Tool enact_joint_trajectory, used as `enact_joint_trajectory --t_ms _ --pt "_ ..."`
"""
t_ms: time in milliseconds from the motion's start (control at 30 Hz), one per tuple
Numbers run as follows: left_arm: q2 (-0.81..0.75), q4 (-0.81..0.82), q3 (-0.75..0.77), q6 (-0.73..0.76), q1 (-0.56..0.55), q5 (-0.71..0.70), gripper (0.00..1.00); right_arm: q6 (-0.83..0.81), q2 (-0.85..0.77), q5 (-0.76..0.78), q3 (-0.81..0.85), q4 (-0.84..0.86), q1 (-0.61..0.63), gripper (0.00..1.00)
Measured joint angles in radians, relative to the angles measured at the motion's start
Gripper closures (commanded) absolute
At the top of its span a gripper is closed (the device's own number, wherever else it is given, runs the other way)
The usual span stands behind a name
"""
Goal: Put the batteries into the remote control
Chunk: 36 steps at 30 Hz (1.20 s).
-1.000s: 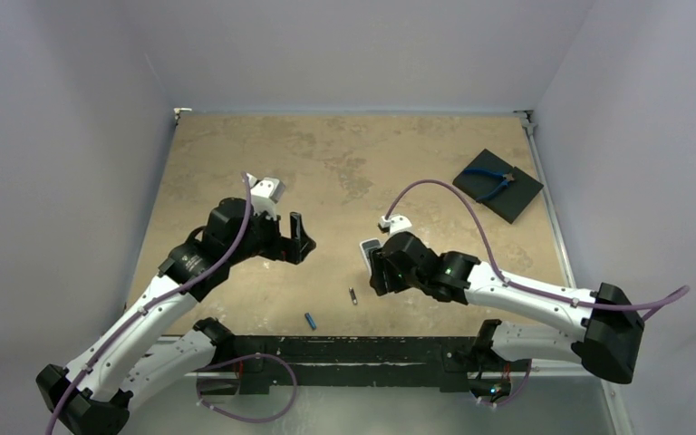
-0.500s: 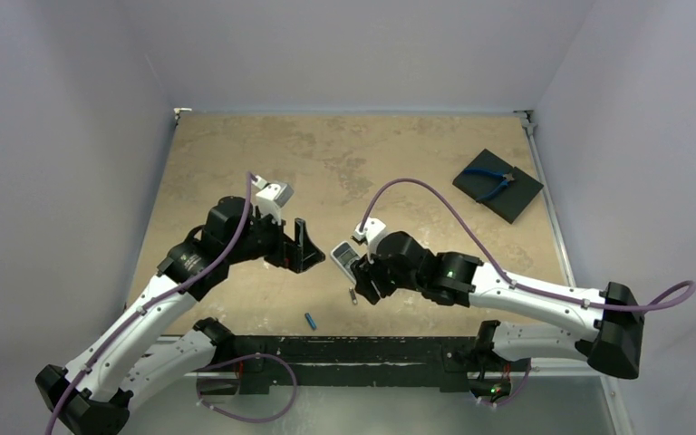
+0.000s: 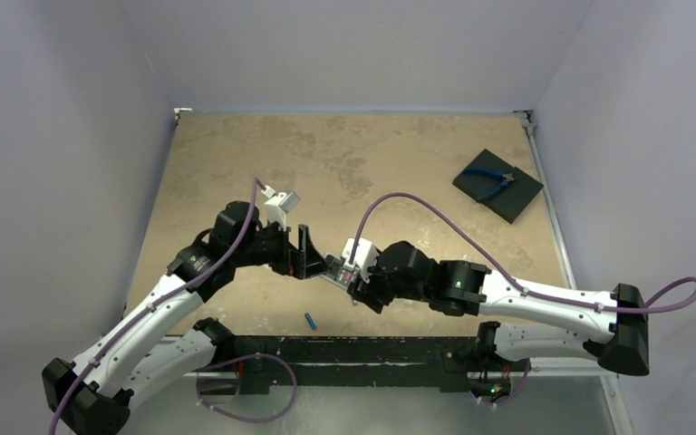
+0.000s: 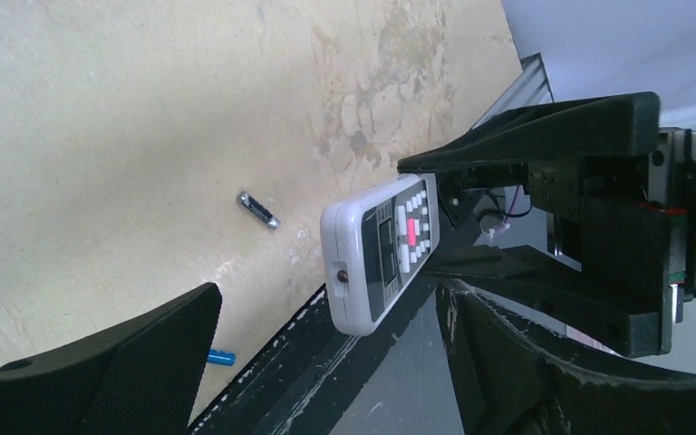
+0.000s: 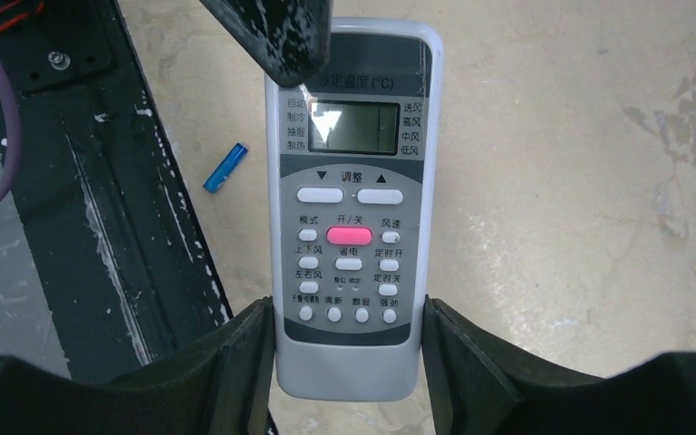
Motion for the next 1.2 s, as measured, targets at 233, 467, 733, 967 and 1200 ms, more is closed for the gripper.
enact_joint_trajectory --t_ms 233,467,733,967,1200 --pt "0.000 0.031 -0.049 -0.050 0.000 0.069 0.21 -0.085 0.023 -0.005 0.016 0.015 0.011 1.00" --pt "0.000 0.090 -0.088 -0.097 0.000 0.136 0.38 -0.133 0.037 -0.024 0.024 0.017 0.022 1.00" --pt "0.000 0.170 -0.132 -0.159 0.000 0.202 0.62 -0.167 0.037 -0.029 0.032 0.017 0.028 1.00" --pt "0.000 0.251 -0.175 -0.254 0.002 0.245 1.00 -0.198 0.036 -0.021 0.033 0.010 0.032 0.82" --pt "-0.012 0.314 -0.208 -0.299 0.001 0.250 1.00 -0.212 0.035 -0.024 0.048 -0.018 0.032 0.55"
